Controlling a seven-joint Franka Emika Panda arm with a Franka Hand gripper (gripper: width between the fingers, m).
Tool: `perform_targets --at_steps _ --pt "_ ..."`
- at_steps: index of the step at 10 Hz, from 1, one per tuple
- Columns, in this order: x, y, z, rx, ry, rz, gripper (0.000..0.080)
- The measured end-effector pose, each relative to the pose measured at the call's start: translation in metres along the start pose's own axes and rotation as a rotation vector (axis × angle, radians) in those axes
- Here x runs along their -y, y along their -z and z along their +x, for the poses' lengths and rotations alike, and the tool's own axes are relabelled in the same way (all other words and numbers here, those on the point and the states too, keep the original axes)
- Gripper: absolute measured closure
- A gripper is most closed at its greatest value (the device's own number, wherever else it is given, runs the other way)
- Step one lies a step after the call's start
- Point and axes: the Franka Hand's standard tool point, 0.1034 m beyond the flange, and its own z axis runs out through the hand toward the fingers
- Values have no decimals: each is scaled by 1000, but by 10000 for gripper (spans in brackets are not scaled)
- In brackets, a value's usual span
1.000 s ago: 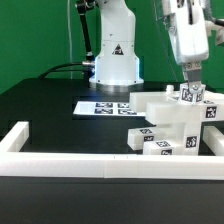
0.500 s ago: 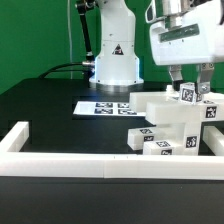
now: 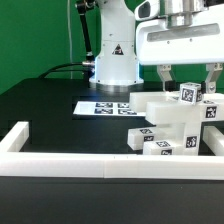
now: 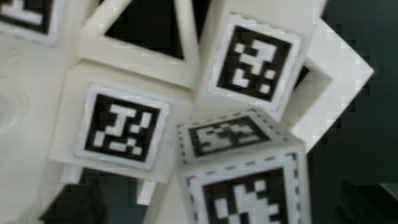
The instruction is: Assemble chair
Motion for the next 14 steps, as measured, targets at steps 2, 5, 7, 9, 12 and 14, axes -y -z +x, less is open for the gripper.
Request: perform_targets --at_steps 2,5,7,9,12,14 --pt "0 0 0 -6 111 -5 151" --pt "3 -1 -5 -6 278 -9 151" --pt "4 -2 -7 -8 383 -14 151" --pt "5 -3 -11 -10 489 -21 151" --pt "2 -3 -7 -13 687 -36 151" --pt "1 -3 -5 -14 786 -45 151"
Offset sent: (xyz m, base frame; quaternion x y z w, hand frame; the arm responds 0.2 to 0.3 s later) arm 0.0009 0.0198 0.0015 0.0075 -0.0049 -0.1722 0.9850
